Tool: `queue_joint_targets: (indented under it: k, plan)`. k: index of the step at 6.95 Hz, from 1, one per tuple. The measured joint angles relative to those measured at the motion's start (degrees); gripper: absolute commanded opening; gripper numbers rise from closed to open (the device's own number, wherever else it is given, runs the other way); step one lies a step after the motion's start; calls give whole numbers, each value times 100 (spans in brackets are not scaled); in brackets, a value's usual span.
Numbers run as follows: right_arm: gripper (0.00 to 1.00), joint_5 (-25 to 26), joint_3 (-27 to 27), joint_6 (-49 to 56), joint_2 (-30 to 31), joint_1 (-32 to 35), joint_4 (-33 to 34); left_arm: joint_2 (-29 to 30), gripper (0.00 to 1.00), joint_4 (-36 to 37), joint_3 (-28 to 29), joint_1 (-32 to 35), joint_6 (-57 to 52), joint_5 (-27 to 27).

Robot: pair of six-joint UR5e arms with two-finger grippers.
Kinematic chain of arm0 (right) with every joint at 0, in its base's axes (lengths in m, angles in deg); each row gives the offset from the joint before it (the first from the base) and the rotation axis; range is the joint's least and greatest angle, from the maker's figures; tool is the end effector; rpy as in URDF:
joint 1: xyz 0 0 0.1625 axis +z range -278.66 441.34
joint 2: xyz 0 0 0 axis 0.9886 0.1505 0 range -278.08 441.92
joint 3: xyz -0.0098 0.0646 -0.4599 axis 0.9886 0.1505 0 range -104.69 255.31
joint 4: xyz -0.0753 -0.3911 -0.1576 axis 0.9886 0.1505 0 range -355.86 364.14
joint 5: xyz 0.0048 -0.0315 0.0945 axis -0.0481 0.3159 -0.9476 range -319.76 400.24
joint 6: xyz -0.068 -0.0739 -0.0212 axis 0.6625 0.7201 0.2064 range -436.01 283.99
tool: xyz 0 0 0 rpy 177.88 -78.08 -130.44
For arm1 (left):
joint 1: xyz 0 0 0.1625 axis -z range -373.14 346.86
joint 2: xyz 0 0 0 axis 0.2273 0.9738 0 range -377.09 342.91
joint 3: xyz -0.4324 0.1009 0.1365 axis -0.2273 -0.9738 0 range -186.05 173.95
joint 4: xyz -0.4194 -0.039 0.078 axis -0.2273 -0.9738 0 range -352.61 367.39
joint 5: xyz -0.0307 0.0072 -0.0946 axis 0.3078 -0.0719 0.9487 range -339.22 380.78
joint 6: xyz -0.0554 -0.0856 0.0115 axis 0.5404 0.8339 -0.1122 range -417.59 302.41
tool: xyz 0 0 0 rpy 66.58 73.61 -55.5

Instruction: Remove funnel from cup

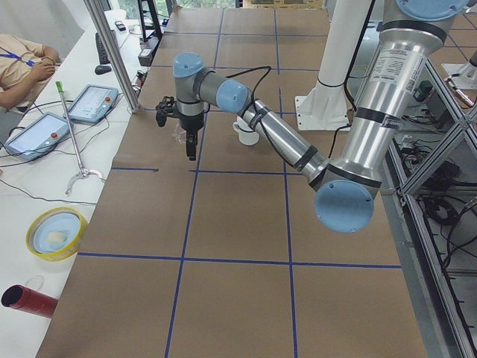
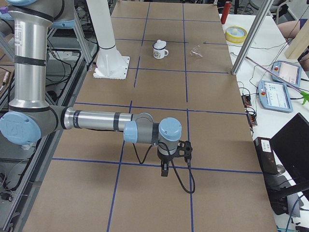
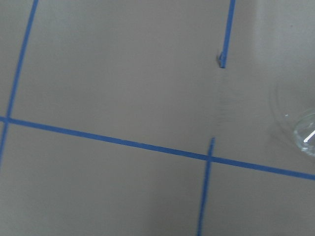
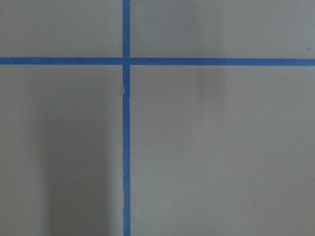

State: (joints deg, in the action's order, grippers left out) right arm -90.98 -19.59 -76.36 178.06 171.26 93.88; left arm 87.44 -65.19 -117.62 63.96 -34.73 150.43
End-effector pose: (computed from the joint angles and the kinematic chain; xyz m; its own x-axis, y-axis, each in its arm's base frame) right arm 0.0650 -0.4557 0.7121 0.7522 0.0162 0.6588 -0.0032 0.9998 -0.0210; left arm 0.0601 -0.5660 0.4151 0.7317 -0.0168 -0.6814 0.0788 0.9951 0.0601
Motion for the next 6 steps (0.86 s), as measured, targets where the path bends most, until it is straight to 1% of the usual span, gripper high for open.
queue_joint_targets:
  k: [3,4,5,6]
  plan:
    - [100,0,2,0,1,0,0,-1160,100,-17,454,1342,-2808,504]
    - [100,0,3,0,1,0,0,-1504,100,-35,537,1584,-3450,635]
    - [100,0,3,0,1,0,0,-1739,100,-52,592,1685,-3595,686]
    - [100,0,3,0,1,0,0,-1853,100,-66,644,1720,-3421,673]
